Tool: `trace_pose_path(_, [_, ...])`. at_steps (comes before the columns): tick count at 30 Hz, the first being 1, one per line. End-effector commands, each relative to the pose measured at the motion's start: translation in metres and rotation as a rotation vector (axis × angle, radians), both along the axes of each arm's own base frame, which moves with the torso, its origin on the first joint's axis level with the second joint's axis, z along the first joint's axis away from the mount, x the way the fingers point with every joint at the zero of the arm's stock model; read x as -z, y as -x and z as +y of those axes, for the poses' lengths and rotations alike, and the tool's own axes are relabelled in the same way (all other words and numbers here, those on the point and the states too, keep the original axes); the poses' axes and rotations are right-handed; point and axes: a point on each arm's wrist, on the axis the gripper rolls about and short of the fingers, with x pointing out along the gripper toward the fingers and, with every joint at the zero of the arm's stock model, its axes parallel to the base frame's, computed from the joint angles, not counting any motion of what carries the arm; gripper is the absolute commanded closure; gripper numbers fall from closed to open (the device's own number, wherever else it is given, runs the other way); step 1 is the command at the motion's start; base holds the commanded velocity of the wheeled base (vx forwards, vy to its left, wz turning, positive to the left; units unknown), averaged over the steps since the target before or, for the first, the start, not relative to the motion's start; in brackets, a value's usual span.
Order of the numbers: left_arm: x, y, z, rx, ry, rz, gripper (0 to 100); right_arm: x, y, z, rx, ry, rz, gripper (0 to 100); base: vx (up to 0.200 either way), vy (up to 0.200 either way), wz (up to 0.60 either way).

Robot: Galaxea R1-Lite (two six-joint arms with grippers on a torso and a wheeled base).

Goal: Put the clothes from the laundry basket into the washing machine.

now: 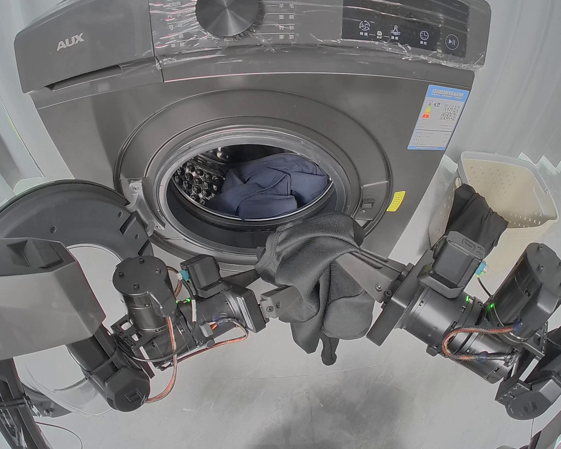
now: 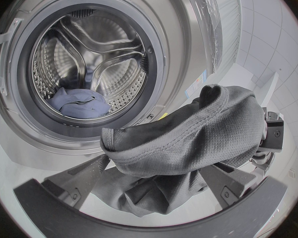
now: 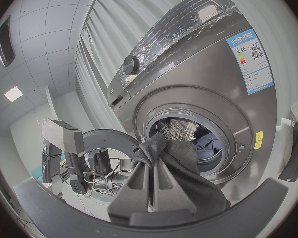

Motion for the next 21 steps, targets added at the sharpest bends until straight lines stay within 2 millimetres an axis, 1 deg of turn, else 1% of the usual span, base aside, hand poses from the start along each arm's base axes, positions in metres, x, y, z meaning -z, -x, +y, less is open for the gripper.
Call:
trace_pose_path(1, [-0.002,0.001,-0.004,0.011,0.005,-0.007,0,0.001,0.0,0.001,-0.001,0.003,0.004,100,0.0,0.0,0.0])
trace_pose_path(6, [-0.004,-0.002,-0.007,0.014,0.015,-0.022,0,0.001,0.0,0.001,-0.001,0.003,0.004,100,0.0,0.0,0.0])
trace_pose_path(7, [-0.004,-0.002,-0.007,0.014,0.015,-0.022,100,0.002,-0.001,0.001,0.0,0.004,0.005,100,0.0,0.0,0.0])
trace_pose_path(11, [-0.004,-0.003,-0.007,0.01,0.014,-0.026,100,0.003,-0.001,0.001,0.0,0.008,0.008,100,0.0,0.0,0.0])
trace_pose_path(13, [-0.007,-0.003,-0.003,0.0,0.017,-0.032,100,0.004,-0.001,0.001,0.0,0.01,0.01,100,0.0,0.0,0.0])
trace_pose_path(17, [-0.007,0.003,0.001,-0.014,-0.004,-0.031,100,0.005,0.0,0.0,0.0,0.014,0.013,100,0.0,0.0,0.0])
trace_pose_path(18, [-0.01,0.015,0.01,-0.044,-0.024,-0.034,100,0.005,-0.001,0.0,0.002,0.016,0.015,100,0.0,0.0,0.0])
trace_pose_path(21, [-0.019,0.031,0.023,-0.059,-0.039,-0.052,100,0.005,-0.001,0.0,0.005,0.016,0.015,100,0.0,0.0,0.0])
